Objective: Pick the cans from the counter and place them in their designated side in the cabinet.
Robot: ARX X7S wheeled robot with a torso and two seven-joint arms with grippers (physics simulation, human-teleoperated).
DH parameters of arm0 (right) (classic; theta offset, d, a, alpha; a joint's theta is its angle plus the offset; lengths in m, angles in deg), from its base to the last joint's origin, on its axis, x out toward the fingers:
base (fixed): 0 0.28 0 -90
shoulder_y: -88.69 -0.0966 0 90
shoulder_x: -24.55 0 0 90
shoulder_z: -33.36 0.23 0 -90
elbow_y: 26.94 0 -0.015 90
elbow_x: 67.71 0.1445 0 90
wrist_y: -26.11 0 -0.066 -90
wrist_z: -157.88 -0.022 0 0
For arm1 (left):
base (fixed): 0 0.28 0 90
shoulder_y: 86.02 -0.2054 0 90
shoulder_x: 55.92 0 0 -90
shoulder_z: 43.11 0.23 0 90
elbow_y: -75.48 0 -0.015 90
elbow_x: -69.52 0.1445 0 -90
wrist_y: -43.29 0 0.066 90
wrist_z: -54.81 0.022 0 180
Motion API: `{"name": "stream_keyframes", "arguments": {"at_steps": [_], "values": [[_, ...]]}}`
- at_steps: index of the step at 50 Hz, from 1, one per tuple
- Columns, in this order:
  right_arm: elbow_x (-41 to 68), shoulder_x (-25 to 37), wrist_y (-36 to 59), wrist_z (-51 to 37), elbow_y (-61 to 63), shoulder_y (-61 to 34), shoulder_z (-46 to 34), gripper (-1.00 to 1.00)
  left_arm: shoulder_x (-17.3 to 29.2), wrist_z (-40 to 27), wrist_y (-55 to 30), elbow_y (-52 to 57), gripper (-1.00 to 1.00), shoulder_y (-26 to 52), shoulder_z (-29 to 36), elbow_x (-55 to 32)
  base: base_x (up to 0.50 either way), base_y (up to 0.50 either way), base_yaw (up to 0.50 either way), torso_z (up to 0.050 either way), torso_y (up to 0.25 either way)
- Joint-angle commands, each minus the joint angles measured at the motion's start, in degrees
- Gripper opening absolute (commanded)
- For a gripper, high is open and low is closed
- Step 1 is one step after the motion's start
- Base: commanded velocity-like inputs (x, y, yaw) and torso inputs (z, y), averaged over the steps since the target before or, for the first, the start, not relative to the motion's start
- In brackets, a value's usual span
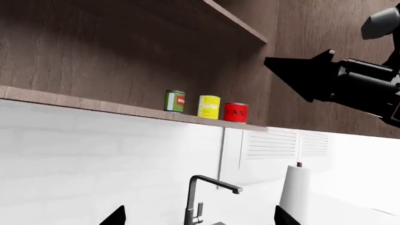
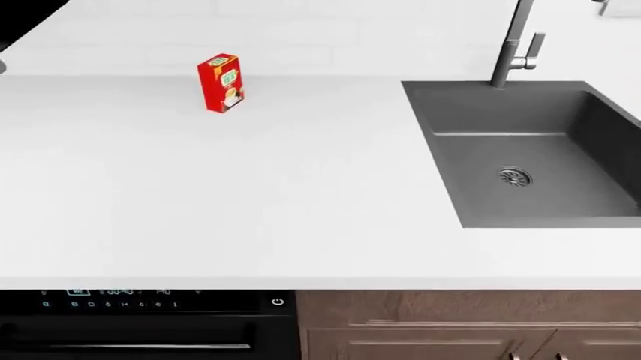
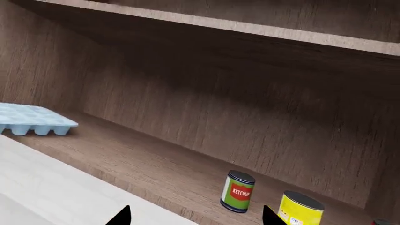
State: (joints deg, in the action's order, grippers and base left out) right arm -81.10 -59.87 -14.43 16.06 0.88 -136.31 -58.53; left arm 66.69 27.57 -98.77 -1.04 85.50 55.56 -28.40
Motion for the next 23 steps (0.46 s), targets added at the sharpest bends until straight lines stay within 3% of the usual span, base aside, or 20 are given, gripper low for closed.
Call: {"name": "stream_keyframes", "arguments": {"at_steps": [1,10,23], "values": [[1.33,1.06,-0.68,-0.13,-0.15,0.0,0.16,1.0,-0.15,1.32,0.57,-0.46,1.0,-1.17,0.23,1.25,-0.17,0.0,0.0,0.0,0.0],[-1.09,1.47,-1.04,-2.31,-1.47,0.0,-0.48,1.0,-0.45,2.06,0.75,-1.1,1.0,-1.5,0.63,1.58,-0.14,-0.01,0.0,0.0,0.0],[-0.21,2.23,-3.53,-4.58,-5.47,0.01,-0.5,1.0,-0.85,3.22,0.97,-2.01,1.0,-1.58,1.37,2.59,-0.04,-0.15,0.0,0.0,0.0]]}}
